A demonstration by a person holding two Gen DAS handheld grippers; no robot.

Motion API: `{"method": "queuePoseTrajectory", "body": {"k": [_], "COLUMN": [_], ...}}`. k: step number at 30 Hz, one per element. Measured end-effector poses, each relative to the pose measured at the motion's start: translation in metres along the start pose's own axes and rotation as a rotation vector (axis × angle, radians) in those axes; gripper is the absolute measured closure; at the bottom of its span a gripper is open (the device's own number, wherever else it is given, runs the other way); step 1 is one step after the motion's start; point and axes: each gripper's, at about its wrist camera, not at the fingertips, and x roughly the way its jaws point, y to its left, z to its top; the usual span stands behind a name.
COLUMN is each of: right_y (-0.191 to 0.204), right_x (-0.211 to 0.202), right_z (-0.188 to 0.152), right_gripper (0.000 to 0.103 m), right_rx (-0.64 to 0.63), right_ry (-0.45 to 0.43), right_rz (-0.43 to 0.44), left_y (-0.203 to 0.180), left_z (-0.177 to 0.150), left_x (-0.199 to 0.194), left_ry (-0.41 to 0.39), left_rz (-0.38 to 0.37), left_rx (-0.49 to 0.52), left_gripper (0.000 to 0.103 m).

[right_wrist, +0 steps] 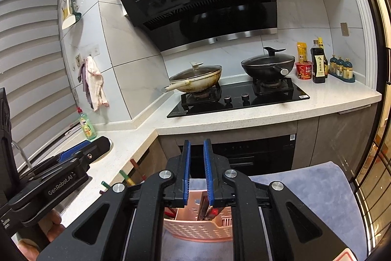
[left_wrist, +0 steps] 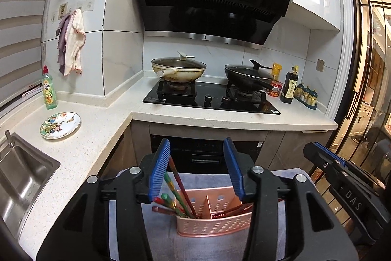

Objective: Organize utensils

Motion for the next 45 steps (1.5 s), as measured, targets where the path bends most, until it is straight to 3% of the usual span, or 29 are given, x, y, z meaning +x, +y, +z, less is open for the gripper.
{"method": "queuePoseTrajectory", "body": {"k": [4,13,24,45], "right_y": [0.004,0.016,0.018,0.026], "right_x": [-0.015,-0.051,-0.088,-0.116], "right_z": [-0.009,-0.041,-0.08,-0.124], "right_gripper": [0.083,0.083,0.071,0.071], "right_rx": [-0.011,-0.064,-0.061,-0.061], "right_ry": [0.008,0.039,0.102,0.172], "right_rz": [0.006,-0.014,-0.03,-0.054], "left_y": [0.0,-0.007,-0.007,0.002], "left_z": [-0.009,-0.032,-0.068,-0.121], "left_x": [-0.017,-0.051,-0.086,-0.105], "left_ry": [-0.014,0.004,0.056,0.166], "left_rz": [0.019,0.048,0.074,0.084], "left_rx": [-0.003,0.047,0.059,0.033], "left_gripper": [0.035,0.035,0.031,0.031]}}
